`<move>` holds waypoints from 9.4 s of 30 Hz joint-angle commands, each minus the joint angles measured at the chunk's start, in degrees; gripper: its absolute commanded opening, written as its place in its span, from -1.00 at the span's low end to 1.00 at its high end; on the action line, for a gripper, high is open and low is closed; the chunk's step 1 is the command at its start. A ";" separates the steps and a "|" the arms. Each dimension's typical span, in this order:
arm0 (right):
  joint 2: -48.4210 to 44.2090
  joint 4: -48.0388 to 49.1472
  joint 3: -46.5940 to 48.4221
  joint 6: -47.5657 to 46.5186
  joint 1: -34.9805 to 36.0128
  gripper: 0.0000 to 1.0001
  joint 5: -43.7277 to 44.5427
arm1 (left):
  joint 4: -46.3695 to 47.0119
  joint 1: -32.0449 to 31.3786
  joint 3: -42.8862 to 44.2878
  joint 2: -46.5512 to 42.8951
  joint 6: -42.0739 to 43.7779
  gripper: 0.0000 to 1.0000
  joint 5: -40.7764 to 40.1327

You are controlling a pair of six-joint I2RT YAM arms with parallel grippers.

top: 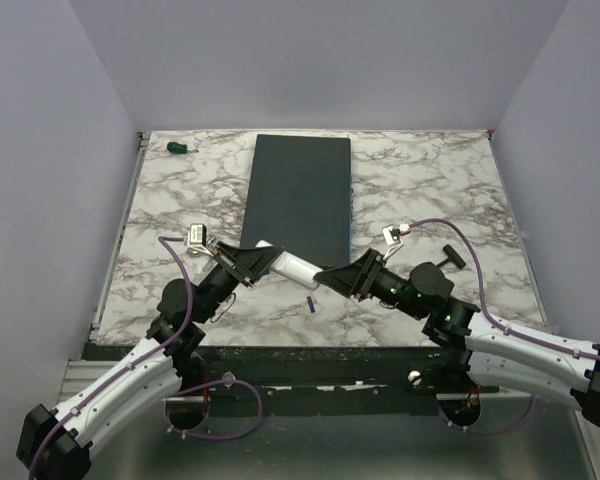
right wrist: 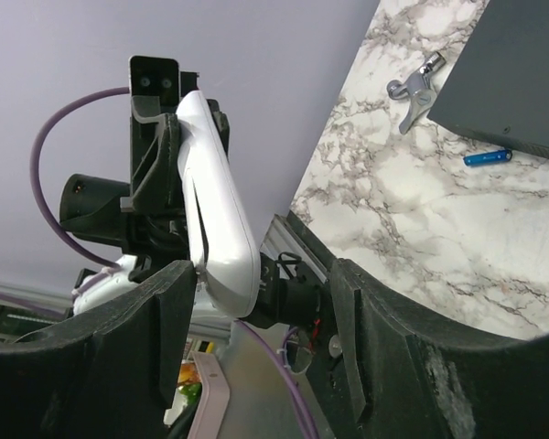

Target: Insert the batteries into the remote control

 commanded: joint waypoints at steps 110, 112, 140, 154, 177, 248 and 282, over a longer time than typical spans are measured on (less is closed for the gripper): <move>14.66 -41.07 30.61 -54.64 15.15 0.30 15.17 | -7.65 0.54 0.51 1.93 -4.69 -1.00 -0.25; 14.83 -40.97 30.61 -54.71 15.14 0.26 15.12 | -7.65 0.53 0.65 2.03 -4.60 -1.00 -0.25; 13.59 -38.45 29.24 -54.19 15.14 -0.21 14.31 | -7.02 0.50 0.39 2.50 -4.85 -1.00 0.01; 9.48 -36.09 26.62 -51.27 15.10 -0.23 21.69 | -11.29 0.59 0.36 2.15 -4.18 -1.00 -1.17; 38.63 -20.98 26.61 -49.51 -4.48 -0.27 19.10 | -43.11 0.63 -2.49 -21.19 -1.97 -1.00 -7.49; 50.45 -38.71 31.33 -21.84 10.74 -0.16 25.21 | -47.54 21.56 0.43 -22.00 9.99 -1.00 11.26; 17.30 -31.44 19.87 -28.88 10.72 -0.99 18.02 | -43.18 22.51 1.89 -20.41 12.88 -1.00 15.52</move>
